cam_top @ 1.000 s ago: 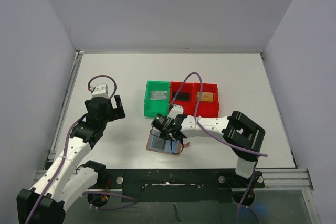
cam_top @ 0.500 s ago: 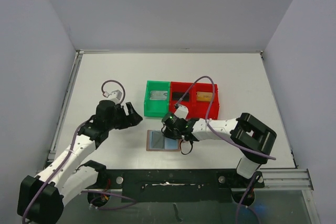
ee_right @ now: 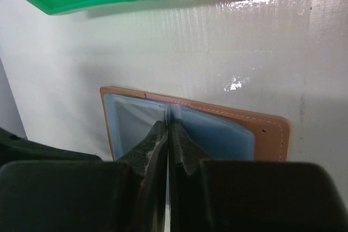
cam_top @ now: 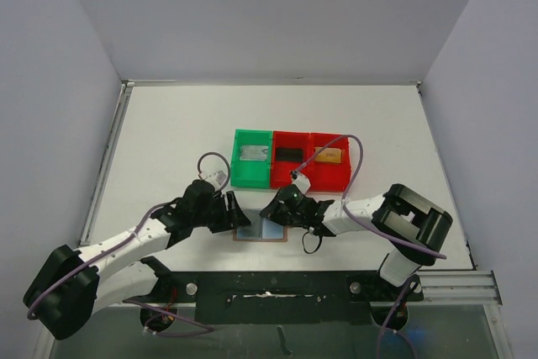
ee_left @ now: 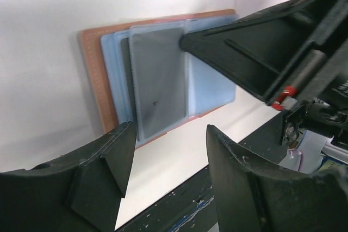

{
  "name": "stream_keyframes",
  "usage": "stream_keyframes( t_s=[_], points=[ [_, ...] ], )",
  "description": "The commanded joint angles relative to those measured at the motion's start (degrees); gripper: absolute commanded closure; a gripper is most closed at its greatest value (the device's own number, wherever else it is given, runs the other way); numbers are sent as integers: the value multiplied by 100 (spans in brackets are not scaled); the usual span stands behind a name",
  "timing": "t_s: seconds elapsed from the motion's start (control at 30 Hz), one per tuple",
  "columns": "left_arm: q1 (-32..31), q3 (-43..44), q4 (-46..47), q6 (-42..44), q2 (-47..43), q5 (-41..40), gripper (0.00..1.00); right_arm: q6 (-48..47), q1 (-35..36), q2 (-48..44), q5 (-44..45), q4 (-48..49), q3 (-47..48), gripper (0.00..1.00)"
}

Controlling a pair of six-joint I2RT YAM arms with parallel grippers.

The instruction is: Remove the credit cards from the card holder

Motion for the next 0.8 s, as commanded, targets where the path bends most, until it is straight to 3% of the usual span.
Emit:
stream_keyframes(
  t_s=[0.0, 0.53, 0.77],
  points=[
    [-28, -237, 995, -560, 204, 95, 48, 34, -38, 272, -363, 93, -344, 100],
    [-59, -293, 1266, -720, 486, -20, 57, 205, -101, 391, -482, 330, -510, 100],
    [-63, 101, -37, -516, 91, -1018, 44, 240, -116, 437, -491, 316, -518, 100]
  ],
)
